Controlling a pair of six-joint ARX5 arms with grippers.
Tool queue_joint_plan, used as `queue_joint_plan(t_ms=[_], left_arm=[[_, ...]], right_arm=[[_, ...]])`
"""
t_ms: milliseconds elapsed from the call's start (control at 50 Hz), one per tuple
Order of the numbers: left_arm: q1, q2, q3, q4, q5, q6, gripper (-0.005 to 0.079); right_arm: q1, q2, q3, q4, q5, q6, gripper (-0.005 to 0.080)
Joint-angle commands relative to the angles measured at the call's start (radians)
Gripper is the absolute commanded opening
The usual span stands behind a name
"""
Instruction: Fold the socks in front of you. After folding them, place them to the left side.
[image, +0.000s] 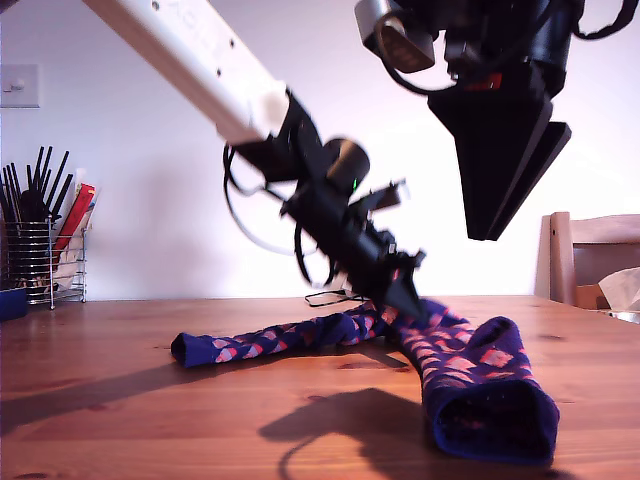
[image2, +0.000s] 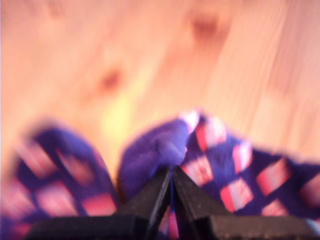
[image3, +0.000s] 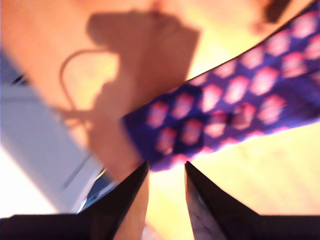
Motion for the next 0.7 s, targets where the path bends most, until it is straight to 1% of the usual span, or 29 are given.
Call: queue_joint_plan(t_ms=[0,160,300,420,560,680], left_arm=[[-0.002,0.033,0.037,-0.027,0.014,0.006,-0.0023],[0.005,0.033,0.098,-0.112,0.034,0.006,-0.0024],[0.019,0.033,0.112,-0.185,0.03,0.006,-0.0023],[0.039,0.033,0.112,-0.234,0.03,0.005,-0.0023],[0.063,0.033,0.117,-0.286,0.051,-0.009,-0.0023],[0.076,0.033,0.122,-0.351,0.089,-0.012,-0.0024]], right_arm=[[-0.037,-0.004,-0.011,0.019,0.021,-0.019,0.0198],[-0.125,-0.004,-0.011,0.116,0.026,-0.042,0.0198],[-0.188,-0.002,-0.011,0.218,0.009,-0.095,0.0198],[-0.209,0.012,-0.011,0.296,-0.039,-0.165,0.0198],[-0.215,0.068,-0.011,0.393,-0.042,-0.281,0.0197],[-0.229,0.133,-0.011,0.473,-0.039,-0.334,0.0198]])
